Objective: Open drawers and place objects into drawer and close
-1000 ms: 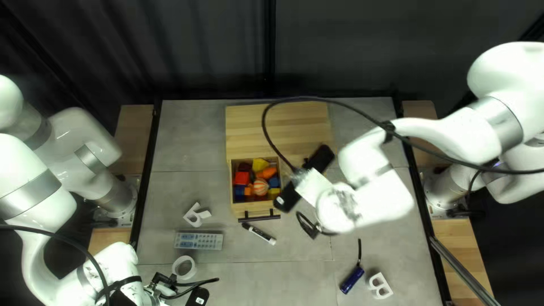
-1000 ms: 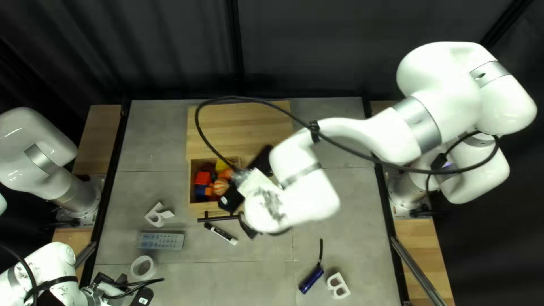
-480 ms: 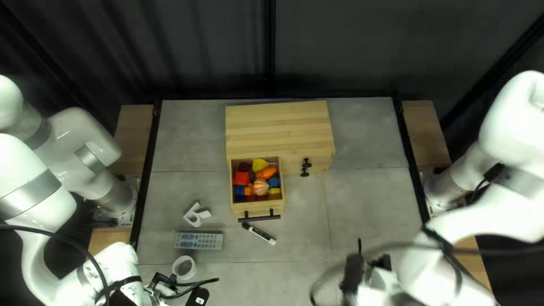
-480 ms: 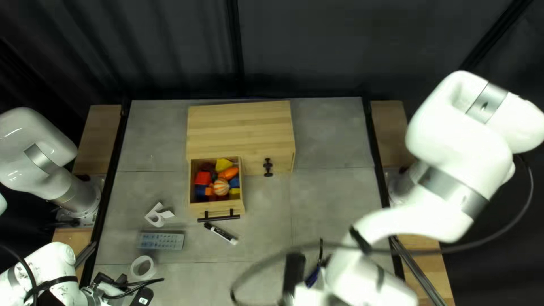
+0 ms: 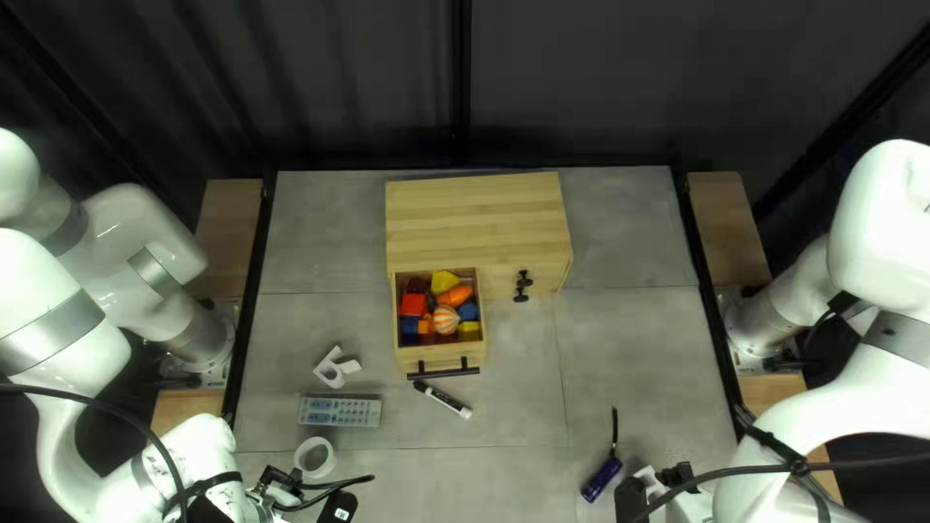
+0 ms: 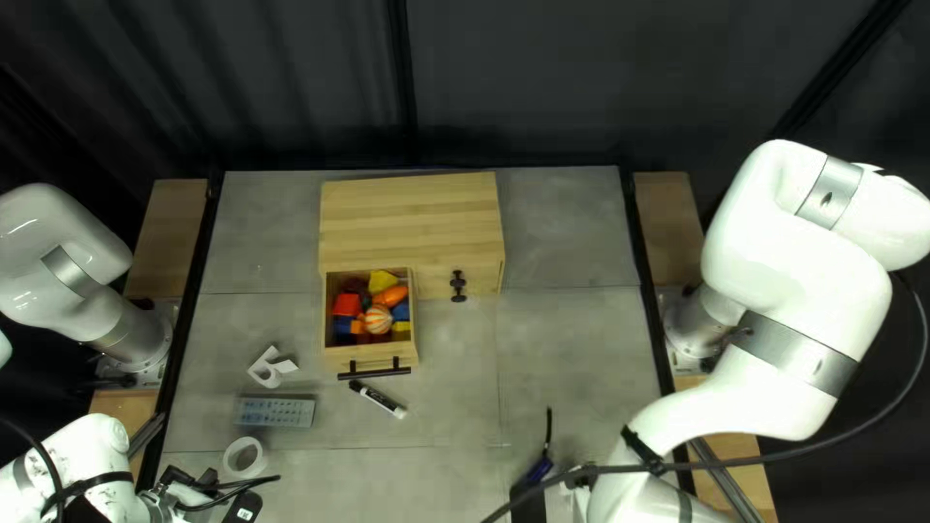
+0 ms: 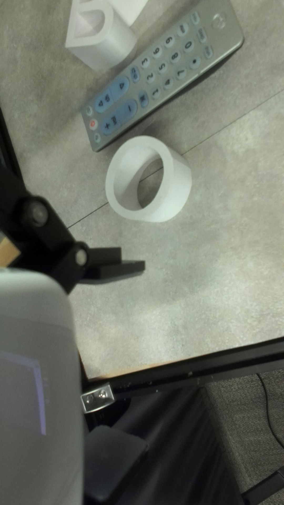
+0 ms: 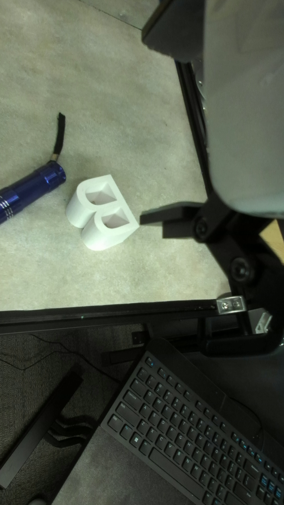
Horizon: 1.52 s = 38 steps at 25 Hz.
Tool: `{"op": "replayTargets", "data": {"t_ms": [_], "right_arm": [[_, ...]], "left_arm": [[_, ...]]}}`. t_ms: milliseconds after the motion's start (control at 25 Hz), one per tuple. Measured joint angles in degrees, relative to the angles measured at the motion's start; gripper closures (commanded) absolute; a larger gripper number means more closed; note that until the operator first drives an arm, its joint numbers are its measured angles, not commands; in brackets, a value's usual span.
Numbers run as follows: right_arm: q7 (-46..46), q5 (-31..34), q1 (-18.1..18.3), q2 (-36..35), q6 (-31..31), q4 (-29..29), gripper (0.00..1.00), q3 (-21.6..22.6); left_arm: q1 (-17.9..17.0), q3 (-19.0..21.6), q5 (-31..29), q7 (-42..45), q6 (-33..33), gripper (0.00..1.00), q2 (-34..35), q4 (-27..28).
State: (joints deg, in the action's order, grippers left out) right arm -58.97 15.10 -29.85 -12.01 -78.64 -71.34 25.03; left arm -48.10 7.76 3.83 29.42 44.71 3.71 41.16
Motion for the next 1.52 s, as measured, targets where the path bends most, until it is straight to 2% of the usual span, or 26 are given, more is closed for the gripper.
{"op": "replayTargets", "data": {"t_ms": [120, 320, 560, 1040, 1520], "right_arm": [[1.07, 1.27, 0.15, 0.42, 1.45, 1.68, 0.0, -0.05], [4.94, 2.92, 1.19, 5.0, 8.31, 9.62, 0.0, -0.15], [5.74, 2.22, 0.48, 7.25, 11.07, 12.78, 0.0, 0.92], [4.64, -5.84, -0.03, 9.34, 16.05, 18.83, 0.0, 2.13], [7.2, -14.67, 0.96, 14.13, 19.8, 25.53, 0.0, 1.24]], "left_arm": [[0.0, 0.0, 0.0, 0.0, 0.0, 0.0, 0.0, 0.0], [0.0, 0.0, 0.0, 0.0, 0.0, 0.0, 0.0, 0.0], [0.0, 0.0, 0.0, 0.0, 0.0, 0.0, 0.0, 0.0], [0.0, 0.0, 0.0, 0.0, 0.0, 0.0, 0.0, 0.0], [0.0, 0.0, 0.0, 0.0, 0.0, 0.0, 0.0, 0.0]]}}
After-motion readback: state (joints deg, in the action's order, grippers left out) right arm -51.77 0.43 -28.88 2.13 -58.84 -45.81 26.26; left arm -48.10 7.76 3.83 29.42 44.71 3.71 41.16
